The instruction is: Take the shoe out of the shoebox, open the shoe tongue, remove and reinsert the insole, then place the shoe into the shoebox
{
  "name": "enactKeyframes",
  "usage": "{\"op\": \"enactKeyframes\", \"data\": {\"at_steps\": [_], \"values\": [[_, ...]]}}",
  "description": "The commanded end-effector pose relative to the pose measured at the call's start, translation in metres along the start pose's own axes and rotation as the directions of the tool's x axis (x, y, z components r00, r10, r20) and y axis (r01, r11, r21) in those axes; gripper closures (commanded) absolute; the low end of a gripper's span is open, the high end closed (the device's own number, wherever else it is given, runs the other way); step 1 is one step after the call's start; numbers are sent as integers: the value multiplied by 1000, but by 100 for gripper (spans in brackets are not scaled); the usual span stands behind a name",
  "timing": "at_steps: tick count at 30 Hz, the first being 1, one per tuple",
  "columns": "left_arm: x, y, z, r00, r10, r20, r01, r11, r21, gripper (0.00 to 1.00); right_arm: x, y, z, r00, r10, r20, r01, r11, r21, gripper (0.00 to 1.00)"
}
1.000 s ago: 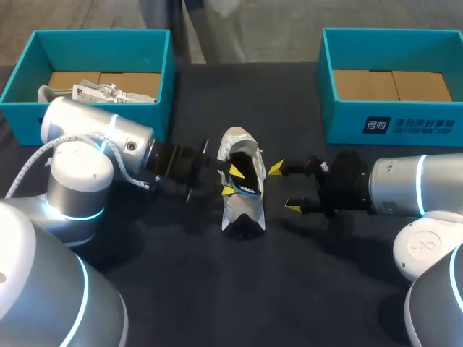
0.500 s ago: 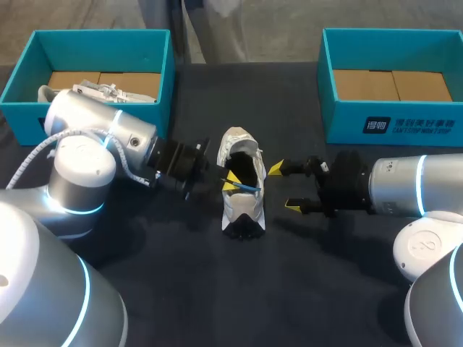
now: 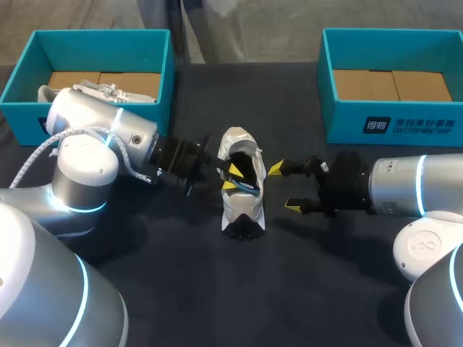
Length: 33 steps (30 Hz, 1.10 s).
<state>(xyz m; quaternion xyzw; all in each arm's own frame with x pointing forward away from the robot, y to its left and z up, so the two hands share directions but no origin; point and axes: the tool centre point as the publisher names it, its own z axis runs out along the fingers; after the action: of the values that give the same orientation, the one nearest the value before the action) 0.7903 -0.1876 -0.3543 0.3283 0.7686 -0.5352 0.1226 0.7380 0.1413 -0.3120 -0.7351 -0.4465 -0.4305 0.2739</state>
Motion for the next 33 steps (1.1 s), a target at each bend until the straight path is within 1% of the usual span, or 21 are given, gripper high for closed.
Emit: {"op": "enactKeyframes", "data": {"at_steps": [1, 4, 9, 10, 12, 20, 28, 33], "values": [[3, -10, -2, 1000, 17, 1, -17, 1000, 1, 69, 1, -1, 1, 1000, 1, 4, -1, 1000, -3, 0], [2, -17, -1, 999, 32, -4, -32, 999, 14, 69, 1, -1, 1, 1000, 1, 4, -1, 1000, -3, 0], [1, -22, 1, 999, 43, -16, -42, 999, 27, 77, 1, -1, 1, 1000, 1, 4, -1, 1000, -3, 0], [2, -22, 2, 999, 43, -20, -43, 999, 28, 82, 1, -1, 1, 1000, 1, 4, -1, 1000, -3, 0], [3, -20, 4, 999, 40, -27, -39, 999, 34, 100, 1, -1, 1, 1000, 1, 4, -1, 1000, -3, 0], [5, -10, 6, 998, 28, -51, -26, 999, 30, 100, 1, -1, 1, 1000, 1, 4, -1, 1000, -3, 0], [6, 6, 7, 998, 17, -67, -17, 1000, 2, 100, 1, -1, 1, 1000, 1, 4, -1, 1000, -3, 0], [7, 5, 5, 998, 12, -64, -12, 1000, -7, 100, 1, -1, 1, 1000, 1, 4, -1, 1000, -3, 0]]}}
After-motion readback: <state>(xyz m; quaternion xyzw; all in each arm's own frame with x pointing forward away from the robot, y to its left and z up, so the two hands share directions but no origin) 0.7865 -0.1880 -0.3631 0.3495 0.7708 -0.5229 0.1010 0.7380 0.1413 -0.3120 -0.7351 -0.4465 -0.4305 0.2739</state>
